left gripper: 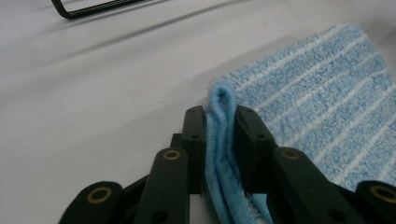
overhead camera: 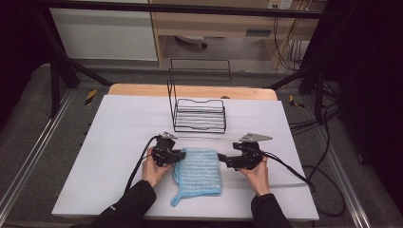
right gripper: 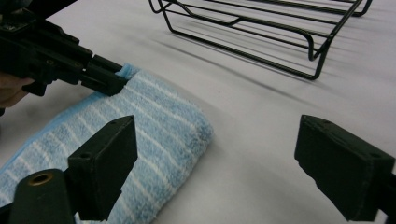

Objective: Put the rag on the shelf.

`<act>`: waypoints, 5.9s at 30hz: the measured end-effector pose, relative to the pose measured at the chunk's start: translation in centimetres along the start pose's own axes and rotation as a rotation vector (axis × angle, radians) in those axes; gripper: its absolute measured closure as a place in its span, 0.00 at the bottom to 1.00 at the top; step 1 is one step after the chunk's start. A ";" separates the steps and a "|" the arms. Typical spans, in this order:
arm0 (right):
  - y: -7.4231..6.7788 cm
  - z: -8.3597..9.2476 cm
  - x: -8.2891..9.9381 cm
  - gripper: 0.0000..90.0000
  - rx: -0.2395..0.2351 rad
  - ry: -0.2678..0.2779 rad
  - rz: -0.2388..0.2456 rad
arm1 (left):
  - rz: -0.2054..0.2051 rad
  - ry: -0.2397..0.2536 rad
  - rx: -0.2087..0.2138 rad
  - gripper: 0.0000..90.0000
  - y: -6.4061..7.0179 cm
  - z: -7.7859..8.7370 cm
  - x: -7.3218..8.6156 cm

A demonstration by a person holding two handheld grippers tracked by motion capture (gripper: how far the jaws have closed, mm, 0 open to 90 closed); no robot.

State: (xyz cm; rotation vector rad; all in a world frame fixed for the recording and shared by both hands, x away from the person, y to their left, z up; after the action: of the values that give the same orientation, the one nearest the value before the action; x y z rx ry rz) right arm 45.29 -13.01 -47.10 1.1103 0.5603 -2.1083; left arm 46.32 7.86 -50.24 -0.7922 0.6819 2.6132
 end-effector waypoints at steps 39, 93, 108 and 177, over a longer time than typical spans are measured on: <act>-1.0 -4.7 1.4 0.89 -0.083 -0.132 -0.089 | -0.028 0.027 0.031 0.85 -0.2 0.0 0.1; -2.4 1.4 -4.8 0.90 -0.021 0.116 -0.020 | -0.101 0.263 0.093 0.87 2.9 6.8 -3.1; -3.1 3.8 -7.1 0.90 0.016 0.200 0.031 | -0.120 0.340 0.116 0.87 4.2 9.2 -4.3; -3.1 10.9 -22.2 0.91 0.221 0.583 0.165 | -0.151 0.739 0.175 0.87 8.1 20.3 -16.3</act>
State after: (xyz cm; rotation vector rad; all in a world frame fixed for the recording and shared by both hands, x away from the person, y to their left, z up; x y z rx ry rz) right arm 46.04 -9.71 -22.35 1.8528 0.4804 -1.7209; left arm 47.00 9.19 -22.98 -1.6921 0.9672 2.0500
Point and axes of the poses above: each handheld gripper's, and its own axes: z roughly backward along the jaws, x roughly out of its underside, y roughly to its right, the point moved 8 cm from there along -z, roughly forward along the jaws, and after that the axes turned 12 degrees about z, right-handed, at the moved point
